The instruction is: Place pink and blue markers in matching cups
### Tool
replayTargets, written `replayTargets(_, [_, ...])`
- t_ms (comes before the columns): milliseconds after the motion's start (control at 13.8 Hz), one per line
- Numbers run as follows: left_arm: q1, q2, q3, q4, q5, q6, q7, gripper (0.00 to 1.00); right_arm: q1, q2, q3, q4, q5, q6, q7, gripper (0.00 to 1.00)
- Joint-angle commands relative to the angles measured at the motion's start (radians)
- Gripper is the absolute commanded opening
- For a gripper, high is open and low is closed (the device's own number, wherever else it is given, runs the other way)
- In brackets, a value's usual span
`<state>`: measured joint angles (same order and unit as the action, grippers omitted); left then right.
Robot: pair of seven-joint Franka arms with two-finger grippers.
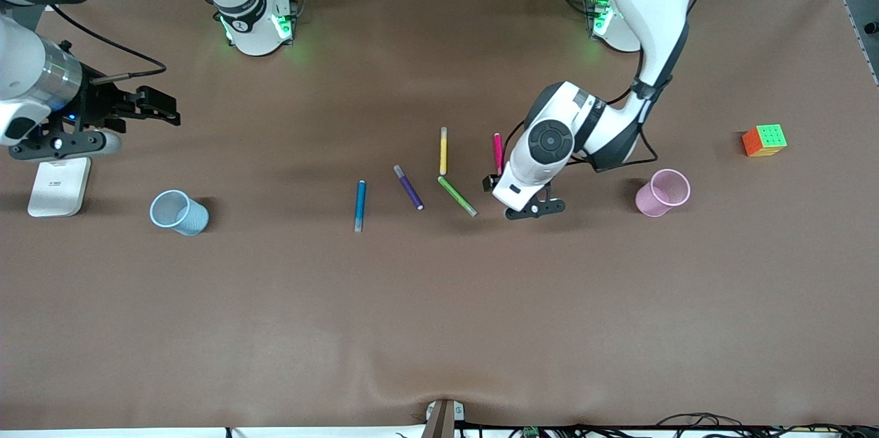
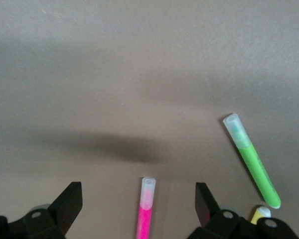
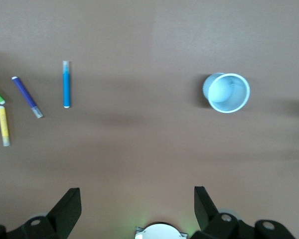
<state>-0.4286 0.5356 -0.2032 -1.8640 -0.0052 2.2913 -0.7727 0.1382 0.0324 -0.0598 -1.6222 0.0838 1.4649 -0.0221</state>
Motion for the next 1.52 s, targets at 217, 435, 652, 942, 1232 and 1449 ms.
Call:
replayTargets(217, [-0.056, 0.012, 0.007, -0.066, 0.008, 0.080, -0.073, 0.77, 0.063, 0.041, -0.003, 0.002, 0.030, 0.070, 0.111, 1.00])
replayTargets(435, [-0.056, -0.005, 0.007, -0.109, 0.011, 0.080, -0.070, 0.64, 0.107, 0.064, -0.003, 0.002, 0.028, 0.107, 0.163, 1.00])
replayTargets(652, [-0.058, -0.012, 0.005, -0.116, 0.013, 0.079, -0.068, 0.50, 0.119, 0.080, -0.003, 0.002, 0.027, 0.121, 0.166, 1.00])
replayTargets(942, [-0.058, -0.003, 0.007, -0.113, 0.013, 0.080, -0.059, 0.41, 0.146, 0.110, -0.005, 0.001, 0.027, 0.150, 0.168, 1.00])
replayTargets(1232, [-0.061, 0.004, 0.007, -0.110, 0.013, 0.080, -0.056, 0.38, 0.188, 0.175, -0.003, 0.002, 0.028, 0.227, 0.175, 1.00])
replayTargets(1449, [-0.059, 0.004, 0.007, -0.109, 0.013, 0.080, -0.053, 0.26, 0.271, 0.268, -0.005, -0.001, 0.025, 0.313, 0.255, 1.00])
